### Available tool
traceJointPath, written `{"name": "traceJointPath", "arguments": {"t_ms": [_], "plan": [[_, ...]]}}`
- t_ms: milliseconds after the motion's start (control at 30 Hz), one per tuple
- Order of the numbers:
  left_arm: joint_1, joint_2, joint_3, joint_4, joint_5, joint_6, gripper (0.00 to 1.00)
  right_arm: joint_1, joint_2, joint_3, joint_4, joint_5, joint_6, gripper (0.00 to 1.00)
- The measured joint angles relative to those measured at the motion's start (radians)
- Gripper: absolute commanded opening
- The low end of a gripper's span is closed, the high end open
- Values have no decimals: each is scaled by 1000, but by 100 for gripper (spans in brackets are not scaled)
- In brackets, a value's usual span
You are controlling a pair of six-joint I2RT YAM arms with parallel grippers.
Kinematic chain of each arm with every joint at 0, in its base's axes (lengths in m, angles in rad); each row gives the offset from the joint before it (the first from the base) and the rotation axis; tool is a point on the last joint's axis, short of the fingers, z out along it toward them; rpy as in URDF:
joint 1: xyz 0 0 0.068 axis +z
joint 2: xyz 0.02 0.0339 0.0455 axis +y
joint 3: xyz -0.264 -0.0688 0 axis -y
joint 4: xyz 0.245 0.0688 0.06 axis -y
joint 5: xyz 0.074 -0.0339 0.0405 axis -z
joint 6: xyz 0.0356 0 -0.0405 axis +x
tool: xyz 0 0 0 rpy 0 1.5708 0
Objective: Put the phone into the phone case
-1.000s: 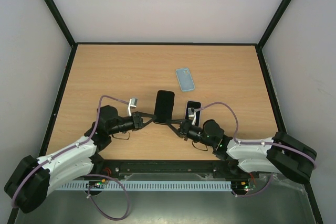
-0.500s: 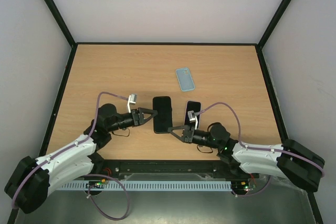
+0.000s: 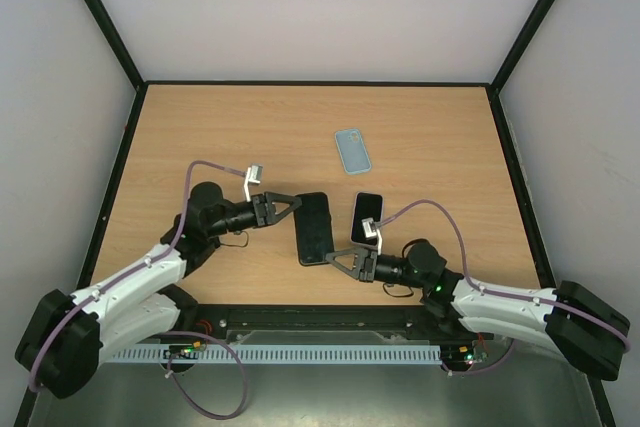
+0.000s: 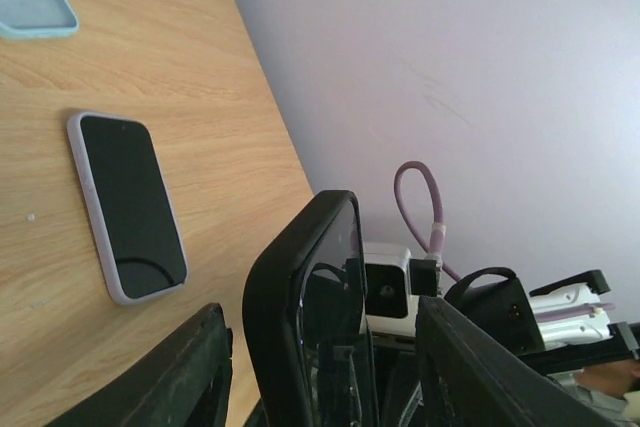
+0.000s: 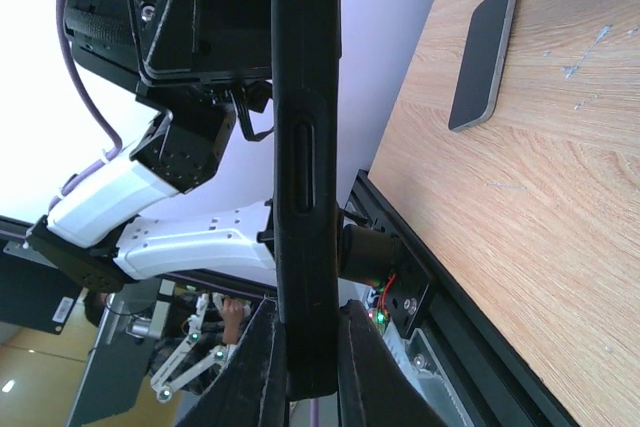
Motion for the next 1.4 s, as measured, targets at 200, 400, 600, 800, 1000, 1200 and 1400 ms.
{"name": "traceJointPath", "arguments": {"t_ms": [200,400,600,800,1000,1200,1400], "plan": [[0,29,12,-21,17,18,20,0,-3,-8,-2,-3,-2,2],[4,37,24,-59,0,52,3,2,-2,-8,-18,6,-10,2],[2,50,56,-152,-37,112,3,2,-3,-8,-56,35,-18,2],[-5,65,123,-294,-104,192,56,5,-23,-7,-106,96,-31,2],[13,65,180,-485,-299,248,84,5,-3,-6,-219,193,-30,2],[128,113,198,-656,-439,252,88,5,87,34,-279,248,-24,2],[299,139,175,-765,-511,222,91,5,260,90,-264,254,13,2]]}}
